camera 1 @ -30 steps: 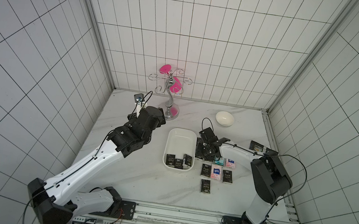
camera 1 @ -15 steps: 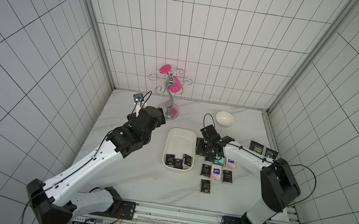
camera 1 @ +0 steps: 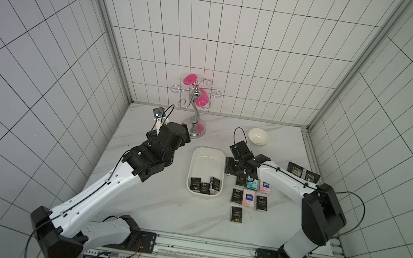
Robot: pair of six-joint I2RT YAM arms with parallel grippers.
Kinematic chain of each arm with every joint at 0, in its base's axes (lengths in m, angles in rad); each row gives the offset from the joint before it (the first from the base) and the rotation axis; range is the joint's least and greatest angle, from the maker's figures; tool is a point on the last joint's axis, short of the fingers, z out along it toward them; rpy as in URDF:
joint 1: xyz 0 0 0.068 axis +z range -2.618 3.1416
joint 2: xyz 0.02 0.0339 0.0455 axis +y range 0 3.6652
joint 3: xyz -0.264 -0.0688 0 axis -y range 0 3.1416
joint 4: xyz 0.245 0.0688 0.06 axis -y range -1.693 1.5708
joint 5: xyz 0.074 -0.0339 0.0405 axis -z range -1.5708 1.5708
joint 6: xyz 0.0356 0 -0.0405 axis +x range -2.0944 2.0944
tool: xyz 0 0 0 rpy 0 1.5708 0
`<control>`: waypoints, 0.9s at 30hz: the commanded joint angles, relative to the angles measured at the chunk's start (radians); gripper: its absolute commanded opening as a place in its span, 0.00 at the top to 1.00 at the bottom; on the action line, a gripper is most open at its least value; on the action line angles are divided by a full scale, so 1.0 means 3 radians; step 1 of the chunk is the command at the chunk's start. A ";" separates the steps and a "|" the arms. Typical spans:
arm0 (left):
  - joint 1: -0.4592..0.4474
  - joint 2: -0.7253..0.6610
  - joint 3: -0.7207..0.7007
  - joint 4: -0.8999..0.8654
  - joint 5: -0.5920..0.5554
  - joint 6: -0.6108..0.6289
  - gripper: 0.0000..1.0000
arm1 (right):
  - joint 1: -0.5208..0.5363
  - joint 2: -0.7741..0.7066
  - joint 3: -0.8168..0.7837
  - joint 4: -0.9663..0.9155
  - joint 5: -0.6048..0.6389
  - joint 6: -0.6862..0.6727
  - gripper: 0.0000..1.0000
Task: Take the pocket tissues out of the storage box
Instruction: Place the pocket tissues at the center of the board.
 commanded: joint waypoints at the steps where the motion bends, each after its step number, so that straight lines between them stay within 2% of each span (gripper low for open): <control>1: -0.0018 -0.0046 -0.0013 0.0042 -0.0030 -0.0020 0.02 | 0.0022 0.0069 -0.0046 0.0008 -0.0007 0.0029 0.48; 14: -0.0018 -0.0018 -0.0024 0.0047 -0.0019 -0.0023 0.02 | 0.0042 -0.0028 -0.0042 0.0096 0.0003 0.0039 0.48; 21: -0.0023 -0.0035 -0.0036 0.0045 -0.0033 -0.0029 0.02 | 0.0047 0.0091 -0.0007 0.0229 -0.0111 0.0120 0.58; 27: -0.0025 -0.0033 -0.0036 0.0043 -0.0040 -0.0020 0.02 | 0.0047 0.0128 -0.0066 0.0385 -0.0230 0.0182 0.58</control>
